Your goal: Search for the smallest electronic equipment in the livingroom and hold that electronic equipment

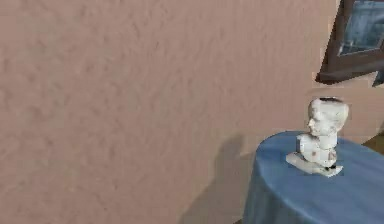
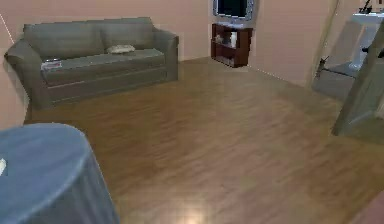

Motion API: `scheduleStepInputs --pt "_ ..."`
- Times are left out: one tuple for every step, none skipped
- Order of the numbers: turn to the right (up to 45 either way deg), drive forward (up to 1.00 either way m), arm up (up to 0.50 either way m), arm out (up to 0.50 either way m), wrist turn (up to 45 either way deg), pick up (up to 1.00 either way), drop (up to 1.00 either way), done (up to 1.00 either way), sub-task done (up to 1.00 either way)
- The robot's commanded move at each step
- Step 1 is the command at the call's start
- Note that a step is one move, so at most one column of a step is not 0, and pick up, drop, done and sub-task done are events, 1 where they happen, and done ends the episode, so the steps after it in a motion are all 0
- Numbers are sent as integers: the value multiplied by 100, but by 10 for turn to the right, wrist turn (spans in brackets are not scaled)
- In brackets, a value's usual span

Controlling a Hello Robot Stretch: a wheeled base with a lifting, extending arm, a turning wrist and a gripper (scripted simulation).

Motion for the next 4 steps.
scheduleStepInputs --pt "450 0 0 0 0 0 0 0 0" --pt "450 0 0 0 0 0 0 0 0" --pt "240 0 0 0 0 0 0 0 0" --pt "0 70 0 0 0 0 0 0 0"
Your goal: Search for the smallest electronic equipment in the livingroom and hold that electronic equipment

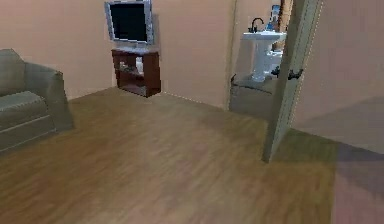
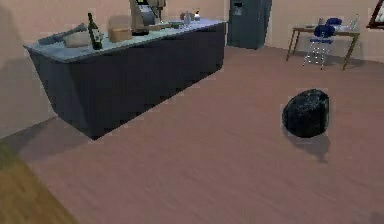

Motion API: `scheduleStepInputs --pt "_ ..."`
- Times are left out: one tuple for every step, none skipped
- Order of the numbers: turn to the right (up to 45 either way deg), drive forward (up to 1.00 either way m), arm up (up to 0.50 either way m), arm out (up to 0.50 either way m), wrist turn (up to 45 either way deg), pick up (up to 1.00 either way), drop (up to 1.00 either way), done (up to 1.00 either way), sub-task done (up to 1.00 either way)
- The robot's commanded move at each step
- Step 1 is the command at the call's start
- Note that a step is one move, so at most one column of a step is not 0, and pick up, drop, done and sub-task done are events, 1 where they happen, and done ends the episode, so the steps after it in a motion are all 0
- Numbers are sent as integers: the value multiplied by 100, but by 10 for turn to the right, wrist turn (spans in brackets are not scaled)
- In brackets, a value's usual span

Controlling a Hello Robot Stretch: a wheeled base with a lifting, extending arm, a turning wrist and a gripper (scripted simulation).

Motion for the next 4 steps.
scheduleStepInputs --pt "-60 0 0 0 0 0 0 0 0" --pt "0 100 0 0 0 0 0 0 0" --pt "-30 0 0 0 0 0 0 0 0" --pt "0 100 0 0 0 0 0 0 0"
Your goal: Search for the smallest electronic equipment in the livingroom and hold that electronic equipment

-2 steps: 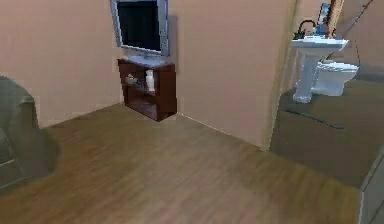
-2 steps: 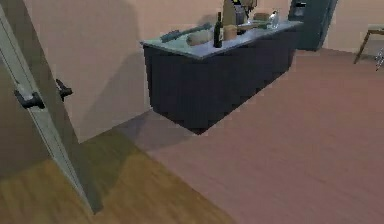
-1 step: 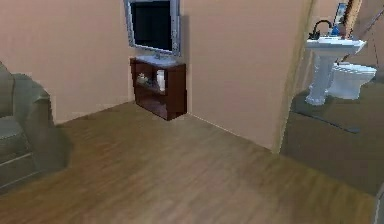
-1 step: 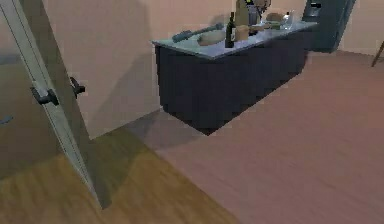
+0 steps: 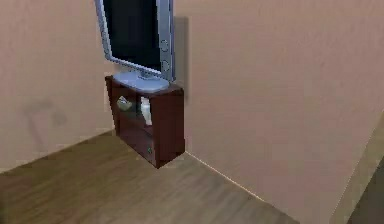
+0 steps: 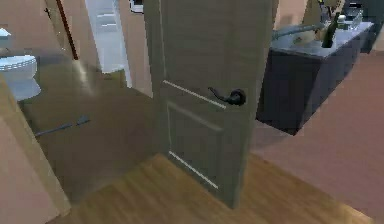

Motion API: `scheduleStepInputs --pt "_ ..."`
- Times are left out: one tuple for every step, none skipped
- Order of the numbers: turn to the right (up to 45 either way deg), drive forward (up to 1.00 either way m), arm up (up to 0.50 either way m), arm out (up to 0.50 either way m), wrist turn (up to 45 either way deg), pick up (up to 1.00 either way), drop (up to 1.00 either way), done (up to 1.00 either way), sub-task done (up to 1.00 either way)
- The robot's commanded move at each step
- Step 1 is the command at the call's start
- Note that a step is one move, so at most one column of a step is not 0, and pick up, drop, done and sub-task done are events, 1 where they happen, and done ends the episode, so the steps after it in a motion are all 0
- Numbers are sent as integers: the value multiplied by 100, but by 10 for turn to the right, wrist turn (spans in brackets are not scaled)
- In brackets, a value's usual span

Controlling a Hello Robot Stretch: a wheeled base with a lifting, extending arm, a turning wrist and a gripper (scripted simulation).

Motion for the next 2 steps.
scheduleStepInputs --pt "0 85 0 0 0 0 0 0 0" --pt "-450 0 0 0 0 0 0 0 0"
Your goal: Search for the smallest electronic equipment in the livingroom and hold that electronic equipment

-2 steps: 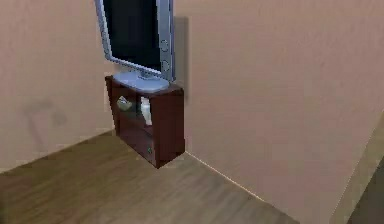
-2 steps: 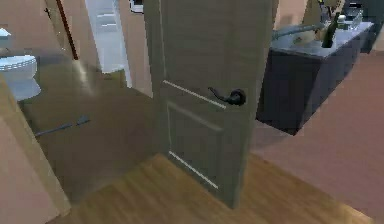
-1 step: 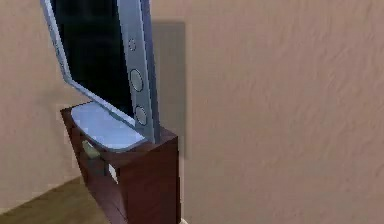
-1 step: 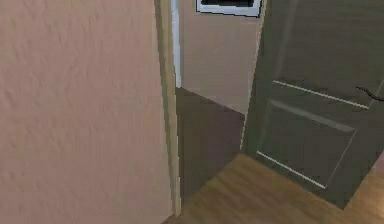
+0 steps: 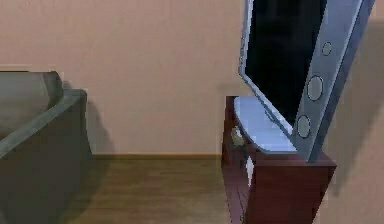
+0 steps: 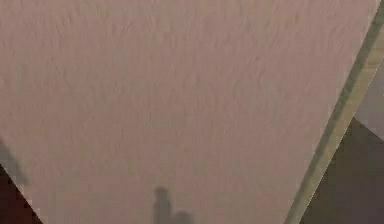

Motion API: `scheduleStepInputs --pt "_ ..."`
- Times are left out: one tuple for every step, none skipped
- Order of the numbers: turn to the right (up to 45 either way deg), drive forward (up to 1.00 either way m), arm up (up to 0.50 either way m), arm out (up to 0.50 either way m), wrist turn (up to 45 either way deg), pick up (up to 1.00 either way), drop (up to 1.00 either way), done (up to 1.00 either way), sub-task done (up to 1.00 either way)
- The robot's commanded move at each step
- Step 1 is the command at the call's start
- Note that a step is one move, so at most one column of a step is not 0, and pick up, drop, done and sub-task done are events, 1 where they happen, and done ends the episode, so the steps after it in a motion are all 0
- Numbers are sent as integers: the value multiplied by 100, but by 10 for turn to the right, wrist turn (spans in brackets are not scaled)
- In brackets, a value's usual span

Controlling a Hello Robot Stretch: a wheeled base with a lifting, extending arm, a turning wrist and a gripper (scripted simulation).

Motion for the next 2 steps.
scheduleStepInputs --pt "-450 0 0 0 0 0 0 0 0" --pt "-450 0 0 0 0 0 0 0 0"
